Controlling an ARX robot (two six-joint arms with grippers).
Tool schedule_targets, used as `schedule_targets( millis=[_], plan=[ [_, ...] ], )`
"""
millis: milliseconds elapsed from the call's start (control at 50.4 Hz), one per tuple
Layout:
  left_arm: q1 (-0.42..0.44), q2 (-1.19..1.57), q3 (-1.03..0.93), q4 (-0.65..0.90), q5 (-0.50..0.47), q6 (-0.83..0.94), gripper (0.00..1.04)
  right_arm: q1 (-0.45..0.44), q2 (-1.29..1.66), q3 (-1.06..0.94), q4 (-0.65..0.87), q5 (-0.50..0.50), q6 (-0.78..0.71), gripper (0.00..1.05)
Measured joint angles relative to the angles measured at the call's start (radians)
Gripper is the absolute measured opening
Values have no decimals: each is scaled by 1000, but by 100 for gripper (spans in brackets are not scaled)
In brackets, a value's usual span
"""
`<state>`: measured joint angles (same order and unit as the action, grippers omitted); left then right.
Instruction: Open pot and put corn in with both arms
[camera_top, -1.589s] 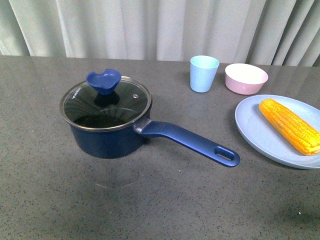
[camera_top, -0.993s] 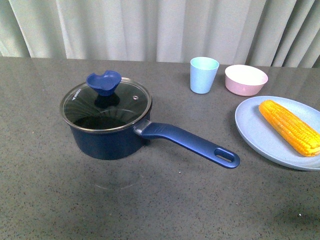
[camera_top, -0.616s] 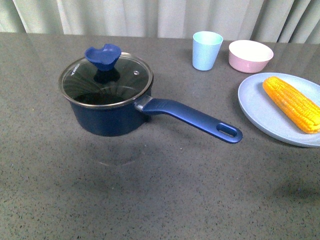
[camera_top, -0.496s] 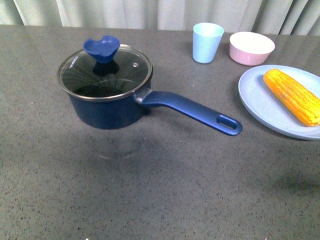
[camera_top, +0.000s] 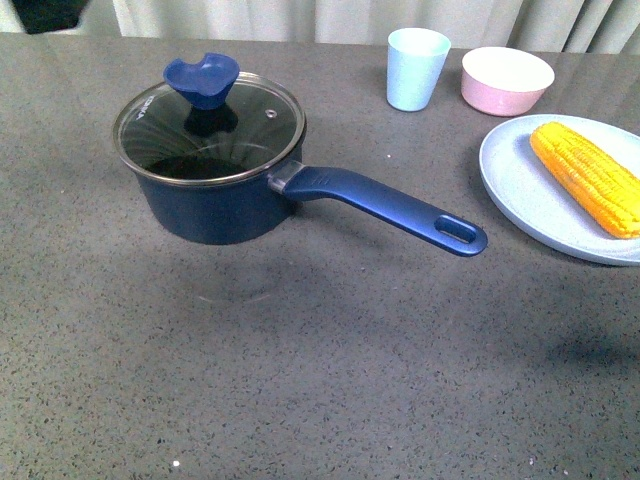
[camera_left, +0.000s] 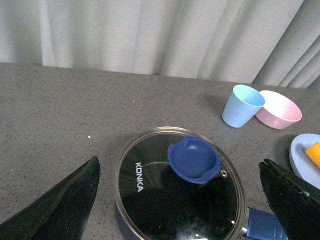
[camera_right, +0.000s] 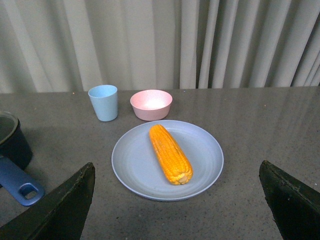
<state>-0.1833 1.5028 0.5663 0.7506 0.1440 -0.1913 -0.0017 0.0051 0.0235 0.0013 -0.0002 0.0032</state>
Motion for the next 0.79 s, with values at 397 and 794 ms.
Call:
schedule_targets(
  millis=[397, 794],
  plan=[
    [-101, 326, 309, -44, -101, 45, 96, 0, 0, 0, 0, 0, 0, 96],
    [-154, 476, 475, -102, -161, 63, 96, 0, 0, 0, 0, 0, 0, 96]
  ],
)
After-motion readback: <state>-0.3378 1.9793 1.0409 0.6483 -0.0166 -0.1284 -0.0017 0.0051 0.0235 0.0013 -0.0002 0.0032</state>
